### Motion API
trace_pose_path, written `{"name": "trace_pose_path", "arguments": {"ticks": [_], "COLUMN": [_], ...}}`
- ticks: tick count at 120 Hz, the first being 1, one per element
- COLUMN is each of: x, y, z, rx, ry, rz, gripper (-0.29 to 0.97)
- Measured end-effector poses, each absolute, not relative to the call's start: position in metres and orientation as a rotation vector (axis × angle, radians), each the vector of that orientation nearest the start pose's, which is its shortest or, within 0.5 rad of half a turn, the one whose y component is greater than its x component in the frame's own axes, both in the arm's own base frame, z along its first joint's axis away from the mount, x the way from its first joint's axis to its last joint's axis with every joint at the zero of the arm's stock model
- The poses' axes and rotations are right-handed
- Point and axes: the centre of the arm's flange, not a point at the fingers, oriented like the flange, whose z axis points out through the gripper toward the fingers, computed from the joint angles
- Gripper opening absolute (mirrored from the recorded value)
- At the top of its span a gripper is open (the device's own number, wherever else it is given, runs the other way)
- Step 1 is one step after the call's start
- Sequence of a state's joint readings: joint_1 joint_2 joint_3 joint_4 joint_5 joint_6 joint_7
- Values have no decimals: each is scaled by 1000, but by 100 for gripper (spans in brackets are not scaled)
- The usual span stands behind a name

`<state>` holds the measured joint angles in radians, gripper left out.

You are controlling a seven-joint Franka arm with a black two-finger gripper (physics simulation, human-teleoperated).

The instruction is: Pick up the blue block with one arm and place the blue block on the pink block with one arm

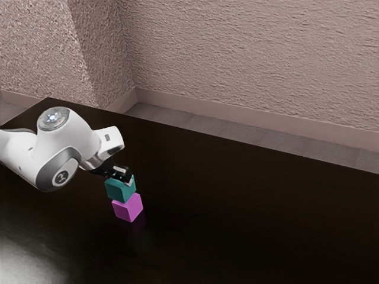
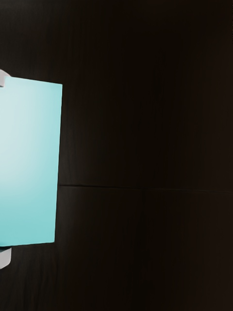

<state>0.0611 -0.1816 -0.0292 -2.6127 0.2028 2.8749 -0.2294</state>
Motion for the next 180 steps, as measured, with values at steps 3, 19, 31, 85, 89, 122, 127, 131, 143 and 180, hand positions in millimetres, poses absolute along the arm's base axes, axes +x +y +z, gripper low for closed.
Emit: {"name": "trace_pose_path", "arguments": {"ticks": [3, 19, 31, 85, 89, 122, 127, 131, 143, 180], "x": [462, 462, 463, 463, 464, 463, 463, 464, 464, 465], "y": [3, 3, 3, 2, 2, 1, 1, 1, 1, 1], "z": [362, 360, 358, 361, 361, 361, 361, 361, 362, 363], "rx": [-3005, -3004, -3004, -2995, -2995, -2994, -2993, -2993, -2993, -2991], "ry": [-114, -111, -108, -85, -84, -78, -77, -77, -75, -67], "rz": [-687, -685, -683, -701, -701, -708, -711, -713, -723, -740], "gripper": [19, 18, 18, 21, 22, 23, 24, 26, 35, 60]}}
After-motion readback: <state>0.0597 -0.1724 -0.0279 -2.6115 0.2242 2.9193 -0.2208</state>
